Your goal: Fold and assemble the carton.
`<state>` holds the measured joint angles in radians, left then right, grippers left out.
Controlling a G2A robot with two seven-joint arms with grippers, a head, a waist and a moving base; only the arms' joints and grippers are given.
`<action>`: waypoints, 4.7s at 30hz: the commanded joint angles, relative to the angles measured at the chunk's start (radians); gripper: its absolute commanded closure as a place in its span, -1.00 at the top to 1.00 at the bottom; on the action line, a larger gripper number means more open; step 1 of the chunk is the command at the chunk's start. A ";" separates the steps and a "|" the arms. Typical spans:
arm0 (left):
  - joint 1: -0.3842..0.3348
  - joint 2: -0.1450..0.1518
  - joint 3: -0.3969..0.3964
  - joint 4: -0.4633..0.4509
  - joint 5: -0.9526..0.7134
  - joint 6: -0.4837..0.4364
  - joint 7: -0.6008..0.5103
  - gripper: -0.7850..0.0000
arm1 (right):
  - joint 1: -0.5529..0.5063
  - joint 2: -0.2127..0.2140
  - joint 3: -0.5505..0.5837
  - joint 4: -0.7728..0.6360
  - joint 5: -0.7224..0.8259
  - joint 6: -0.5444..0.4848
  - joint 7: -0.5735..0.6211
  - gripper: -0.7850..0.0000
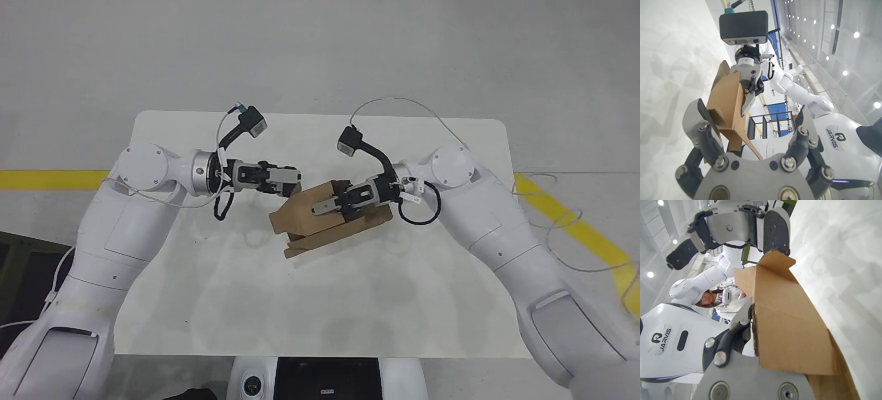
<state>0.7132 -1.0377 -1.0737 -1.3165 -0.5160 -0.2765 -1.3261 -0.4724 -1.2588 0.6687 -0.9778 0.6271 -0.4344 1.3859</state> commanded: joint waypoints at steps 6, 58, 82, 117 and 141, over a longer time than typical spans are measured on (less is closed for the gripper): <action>-0.006 -0.003 0.008 0.015 0.011 -0.004 0.004 1.00 | 0.010 -0.006 -0.009 0.024 0.010 0.000 0.000 -1.00; 0.012 -0.014 0.030 -0.039 0.017 -0.005 0.016 1.00 | -0.013 -0.042 0.136 0.091 -0.126 -0.194 -0.394 -1.00; 0.008 -0.015 0.015 -0.035 0.034 -0.021 0.028 1.00 | -0.034 -0.075 0.140 0.095 -0.099 -0.183 -0.340 -1.00; 0.020 0.008 -0.001 0.004 0.558 -0.039 0.304 1.00 | -0.133 0.022 0.388 0.006 -0.022 0.029 -0.019 -1.00; -0.029 -0.014 0.080 -0.039 0.574 0.003 0.259 1.00 | -0.129 0.012 0.360 -0.015 0.003 0.021 0.021 -1.00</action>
<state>0.6854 -1.0513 -0.9964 -1.3560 0.0575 -0.2742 -1.0675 -0.6030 -1.2458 1.0326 -0.9936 0.6286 -0.4152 1.4054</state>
